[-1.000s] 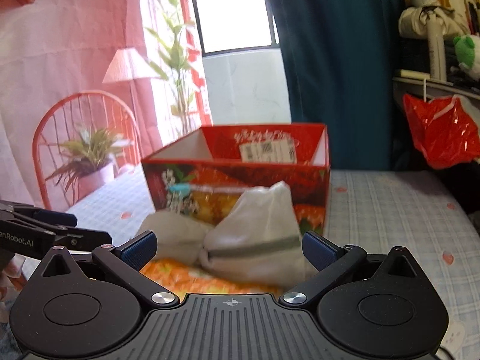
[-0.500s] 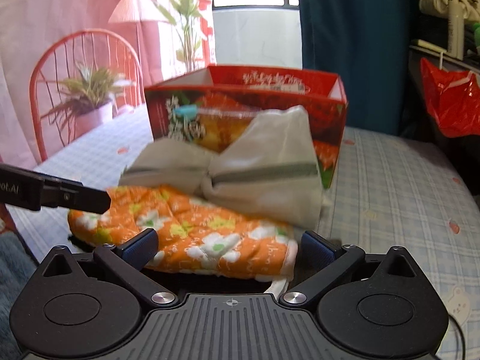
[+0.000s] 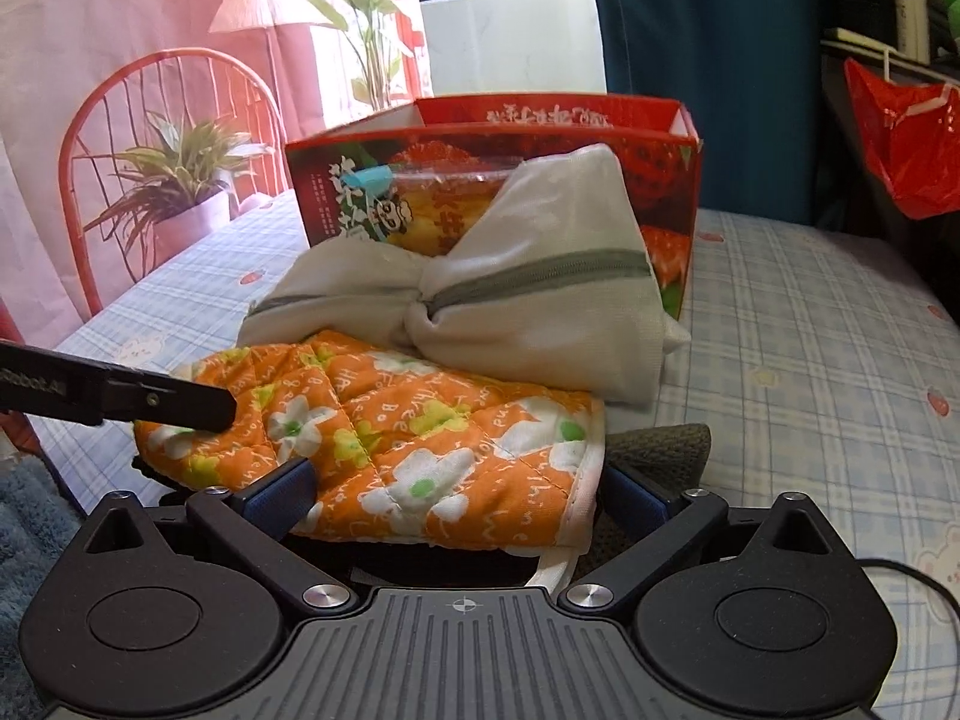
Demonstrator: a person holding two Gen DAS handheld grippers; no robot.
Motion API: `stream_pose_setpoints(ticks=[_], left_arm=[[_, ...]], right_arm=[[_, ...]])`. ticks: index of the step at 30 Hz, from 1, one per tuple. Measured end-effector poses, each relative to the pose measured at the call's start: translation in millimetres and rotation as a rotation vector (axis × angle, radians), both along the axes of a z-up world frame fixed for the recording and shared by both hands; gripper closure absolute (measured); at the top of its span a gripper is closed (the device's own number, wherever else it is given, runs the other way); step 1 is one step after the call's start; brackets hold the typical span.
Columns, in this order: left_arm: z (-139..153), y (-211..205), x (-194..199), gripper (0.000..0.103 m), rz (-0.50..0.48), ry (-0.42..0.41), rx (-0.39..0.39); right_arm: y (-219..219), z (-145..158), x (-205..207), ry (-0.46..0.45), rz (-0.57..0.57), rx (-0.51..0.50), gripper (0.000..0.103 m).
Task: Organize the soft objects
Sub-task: 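Move the right tool to the orange floral cloth and grasp its edge, then lift the orange floral cloth with the right tool over the box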
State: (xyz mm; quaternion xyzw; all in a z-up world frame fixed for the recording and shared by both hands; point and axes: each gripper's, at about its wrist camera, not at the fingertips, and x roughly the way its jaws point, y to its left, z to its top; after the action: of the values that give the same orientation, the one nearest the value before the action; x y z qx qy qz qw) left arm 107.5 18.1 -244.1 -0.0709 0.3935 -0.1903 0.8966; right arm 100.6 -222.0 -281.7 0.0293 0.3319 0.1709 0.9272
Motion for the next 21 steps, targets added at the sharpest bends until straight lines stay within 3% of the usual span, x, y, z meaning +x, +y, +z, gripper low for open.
stream_pose_setpoints(ticks=[10, 14, 18, 20, 21], left_arm=[[-7.0, 5.1, 3.0, 0.054, 0.018, 0.030, -0.029], [-7.9, 5.3, 4.0, 0.054, 0.019, 0.036, -0.033], [-8.3, 6.3, 4.7, 0.054, 0.018, 0.036, -0.041], [-6.4, 7.1, 2.6, 0.062, 0.017, 0.019, -0.045], [-4.4, 7.3, 1.4, 0.072, 0.018, 0.008, -0.046]], right_arm=[[-11.3, 12.7, -6.8, -0.070, -0.039, 0.029, 0.034], [-15.4, 12.5, -7.4, -0.071, -0.048, 0.043, 0.059], [-18.6, 11.8, -7.0, -0.068, -0.053, 0.052, 0.074], [-19.0, 11.7, -7.8, -0.068, -0.055, 0.061, 0.081], [-19.3, 12.2, -8.7, -0.071, -0.055, 0.067, 0.087]])
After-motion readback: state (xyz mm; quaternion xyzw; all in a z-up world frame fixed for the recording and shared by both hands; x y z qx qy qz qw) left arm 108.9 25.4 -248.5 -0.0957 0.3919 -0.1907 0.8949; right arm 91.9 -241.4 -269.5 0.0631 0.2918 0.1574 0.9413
